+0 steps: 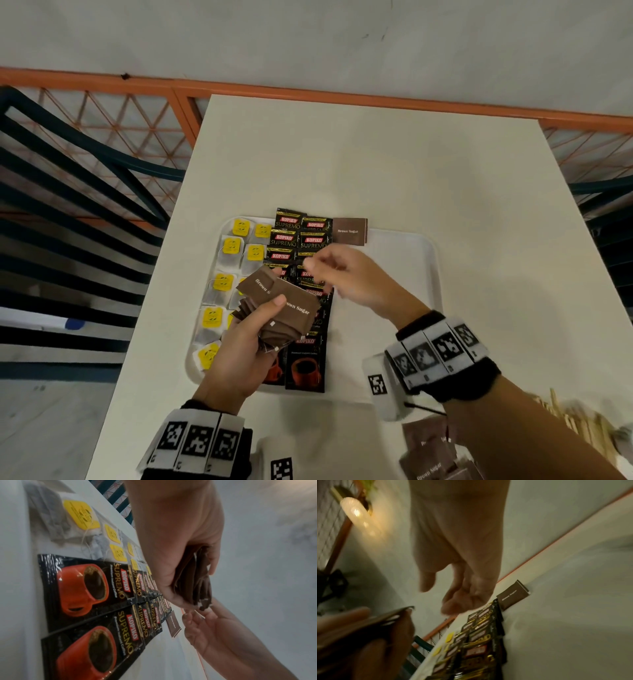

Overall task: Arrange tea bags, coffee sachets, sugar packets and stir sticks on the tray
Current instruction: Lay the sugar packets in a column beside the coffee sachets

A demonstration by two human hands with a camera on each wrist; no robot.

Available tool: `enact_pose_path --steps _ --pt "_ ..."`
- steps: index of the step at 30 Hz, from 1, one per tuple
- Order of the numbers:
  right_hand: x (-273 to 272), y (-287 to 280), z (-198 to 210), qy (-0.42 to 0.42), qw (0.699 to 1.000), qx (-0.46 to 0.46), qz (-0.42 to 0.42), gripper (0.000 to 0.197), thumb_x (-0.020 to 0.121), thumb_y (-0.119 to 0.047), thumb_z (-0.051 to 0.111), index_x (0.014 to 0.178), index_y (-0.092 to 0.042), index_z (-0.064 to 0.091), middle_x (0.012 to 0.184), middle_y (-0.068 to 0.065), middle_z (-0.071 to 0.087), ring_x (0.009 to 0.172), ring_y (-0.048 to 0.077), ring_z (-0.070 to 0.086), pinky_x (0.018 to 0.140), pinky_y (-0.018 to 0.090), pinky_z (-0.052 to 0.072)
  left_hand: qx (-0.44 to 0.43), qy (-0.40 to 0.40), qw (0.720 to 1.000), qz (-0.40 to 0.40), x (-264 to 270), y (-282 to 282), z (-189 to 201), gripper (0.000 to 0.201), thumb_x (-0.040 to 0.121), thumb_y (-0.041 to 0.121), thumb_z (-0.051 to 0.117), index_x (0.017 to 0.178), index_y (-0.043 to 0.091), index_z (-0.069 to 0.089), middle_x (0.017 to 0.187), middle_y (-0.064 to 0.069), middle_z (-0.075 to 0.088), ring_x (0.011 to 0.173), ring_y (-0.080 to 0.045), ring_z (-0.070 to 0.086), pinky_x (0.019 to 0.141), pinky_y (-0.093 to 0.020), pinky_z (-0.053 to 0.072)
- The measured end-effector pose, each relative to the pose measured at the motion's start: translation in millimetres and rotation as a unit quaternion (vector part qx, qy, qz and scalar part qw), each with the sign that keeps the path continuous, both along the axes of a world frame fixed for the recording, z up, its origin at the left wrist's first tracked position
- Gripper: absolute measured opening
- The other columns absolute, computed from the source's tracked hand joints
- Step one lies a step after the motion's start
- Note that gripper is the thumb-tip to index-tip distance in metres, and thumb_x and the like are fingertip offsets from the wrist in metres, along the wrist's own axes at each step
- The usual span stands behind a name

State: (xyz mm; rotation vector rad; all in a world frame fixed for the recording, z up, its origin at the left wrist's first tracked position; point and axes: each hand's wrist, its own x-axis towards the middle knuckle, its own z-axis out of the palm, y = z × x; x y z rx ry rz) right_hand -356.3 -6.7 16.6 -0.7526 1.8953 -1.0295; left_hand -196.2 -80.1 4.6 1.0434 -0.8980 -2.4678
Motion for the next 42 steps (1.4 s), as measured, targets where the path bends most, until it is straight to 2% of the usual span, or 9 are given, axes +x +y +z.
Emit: enact_pose_path --steps 5,11,15,21,24,28,34,37,42 --pt "20.4 13.1 1.0 -0.099 0.994 -0.024 0.037 0.017 0.081 -0.017 0.069 0.095 -0.017 0.059 0.084 0.001 0.061 0.061 0.004 0.054 0.050 0.014 0.042 0.000 0.015 1.000 -0.014 1.5 0.9 0.4 0.052 0.058 0.027 0.082 0.108 0.028 0.066 0.099 -0.005 0.073 0.086 -0.015 0.070 0.063 -0.024 0.056" --pt "23.1 18.4 -0.7 -0.088 0.993 -0.059 -0.046 0.019 0.083 -0.014 0.067 0.101 -0.012 0.061 0.084 0.002 0.064 0.062 0.001 0.058 0.055 0.014 0.047 -0.011 -0.029 0.999 0.012 7.5 1.9 -8.9 0.038 0.060 0.010 0.069 0.096 0.022 0.068 0.091 -0.002 0.072 0.084 -0.016 0.065 0.075 -0.029 0.047" --pt "31.0 24.8 -2.9 -0.198 0.976 -0.051 -0.073 0.034 0.083 -0.012 0.066 0.115 -0.011 0.056 0.091 0.003 0.065 0.076 0.012 0.063 0.067 0.021 0.053 -0.022 -0.032 0.998 0.041 4.1 2.2 -12.9 0.022 0.079 0.008 0.060 0.099 0.015 0.064 0.083 -0.001 0.073 0.074 -0.012 0.068 0.062 -0.022 0.053" --pt "29.1 29.2 -8.8 -0.247 0.959 -0.079 -0.112 0.010 0.086 -0.004 0.060 0.094 -0.008 0.063 0.079 0.004 0.066 0.069 0.010 0.065 0.065 0.020 0.055 -0.018 -0.019 0.999 0.033 1.1 1.5 -10.7 0.028 0.083 0.007 0.054 0.109 0.013 0.061 0.089 -0.007 0.070 0.084 -0.022 0.065 0.071 -0.029 0.055" --pt "10.7 29.4 -16.2 -0.233 0.949 -0.105 -0.185 0.009 0.085 -0.001 0.059 0.090 -0.007 0.063 0.072 0.000 0.068 0.065 0.010 0.064 0.062 0.018 0.054 0.010 0.019 0.999 0.037 3.8 0.7 -10.1 0.040 0.076 0.015 0.058 0.116 0.018 0.060 0.099 -0.009 0.070 0.091 -0.027 0.068 0.080 -0.036 0.057" --pt "-25.0 30.8 -34.3 -0.168 0.931 -0.088 -0.311 0.014 0.086 0.001 0.058 0.082 -0.012 0.061 0.070 0.002 0.065 0.061 0.013 0.058 0.054 0.016 0.051 0.036 0.060 0.996 0.048 8.0 -3.4 -12.2 0.073 0.052 0.035 0.087 0.118 0.022 0.059 0.101 -0.011 0.069 0.093 -0.031 0.069 0.072 -0.035 0.058" --pt "-57.9 20.0 -57.0 -0.033 0.947 -0.003 -0.320 0.009 0.088 -0.004 0.058 0.095 -0.008 0.062 0.071 -0.002 0.060 0.061 0.011 0.051 0.058 0.019 0.045 0.033 0.081 0.995 0.051 7.8 -7.4 -13.0 0.055 0.059 0.032 0.081 0.110 0.021 0.064 0.104 -0.012 0.068 0.095 -0.032 0.068 0.072 -0.036 0.058" --pt "-61.6 13.3 -63.8 -0.001 0.954 0.032 -0.300 0.012 0.086 -0.008 0.061 0.097 -0.006 0.064 0.070 -0.003 0.058 0.060 0.010 0.051 0.060 0.020 0.041 0.033 0.079 0.995 0.060 8.3 -8.7 -12.5 0.035 0.077 0.022 0.056 0.111 0.020 0.061 0.101 -0.011 0.068 0.092 -0.030 0.069 0.070 -0.035 0.058" --pt "-63.6 6.9 -67.4 0.046 0.951 0.065 -0.299 0.003 0.082 -0.015 0.067 0.083 -0.016 0.064 0.075 -0.001 0.061 0.072 0.015 0.054 0.078 0.033 0.048 0.024 0.080 0.995 0.045 9.8 -7.8 -9.9 0.035 0.078 0.017 0.046 0.110 0.019 0.060 0.095 -0.008 0.070 0.088 -0.028 0.070 0.070 -0.035 0.059"
